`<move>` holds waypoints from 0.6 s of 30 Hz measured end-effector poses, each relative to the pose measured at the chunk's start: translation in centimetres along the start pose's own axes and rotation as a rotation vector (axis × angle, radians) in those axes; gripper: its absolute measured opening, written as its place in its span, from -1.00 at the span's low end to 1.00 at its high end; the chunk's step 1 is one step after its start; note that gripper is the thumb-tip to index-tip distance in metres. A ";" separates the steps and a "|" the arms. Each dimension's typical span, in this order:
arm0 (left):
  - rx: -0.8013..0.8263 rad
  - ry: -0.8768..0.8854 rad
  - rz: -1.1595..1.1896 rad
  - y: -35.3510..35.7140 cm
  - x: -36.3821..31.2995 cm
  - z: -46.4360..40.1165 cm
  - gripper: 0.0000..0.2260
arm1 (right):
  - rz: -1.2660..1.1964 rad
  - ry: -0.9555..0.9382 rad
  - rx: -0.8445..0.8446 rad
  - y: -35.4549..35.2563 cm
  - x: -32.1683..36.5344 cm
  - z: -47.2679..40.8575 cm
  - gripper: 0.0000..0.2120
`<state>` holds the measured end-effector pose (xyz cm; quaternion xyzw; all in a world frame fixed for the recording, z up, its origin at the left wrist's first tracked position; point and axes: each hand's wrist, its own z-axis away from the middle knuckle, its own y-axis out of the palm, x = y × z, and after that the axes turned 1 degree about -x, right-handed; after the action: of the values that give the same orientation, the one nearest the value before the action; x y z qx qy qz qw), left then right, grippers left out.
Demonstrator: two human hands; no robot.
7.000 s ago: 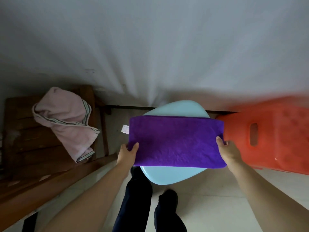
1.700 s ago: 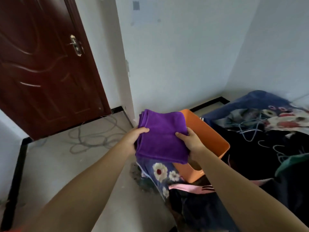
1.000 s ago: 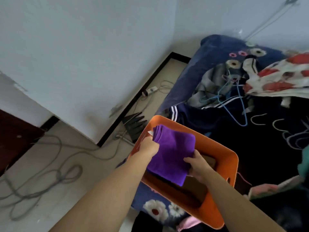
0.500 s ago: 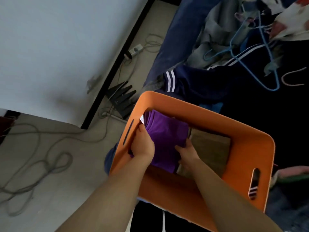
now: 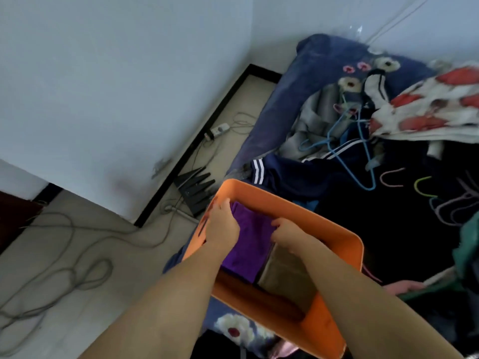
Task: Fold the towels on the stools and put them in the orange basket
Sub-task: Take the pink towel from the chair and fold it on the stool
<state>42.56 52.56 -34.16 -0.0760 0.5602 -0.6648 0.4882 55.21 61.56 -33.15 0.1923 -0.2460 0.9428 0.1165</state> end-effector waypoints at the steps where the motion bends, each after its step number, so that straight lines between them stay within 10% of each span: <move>1: -0.006 0.042 -0.018 -1.3 -0.6 0.2 -0.53 | 0.050 -0.042 0.026 -1.2 1.4 1.5 -0.61; 18: -0.704 -0.182 -0.269 -23.0 0.5 19.0 -0.67 | 0.819 -0.977 -0.350 -2.0 17.2 23.5 -0.62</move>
<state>41.65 37.00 -8.68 -0.3703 0.6938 -0.4803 0.3885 47.57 53.40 -6.18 0.4671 -0.4736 0.6611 -0.3470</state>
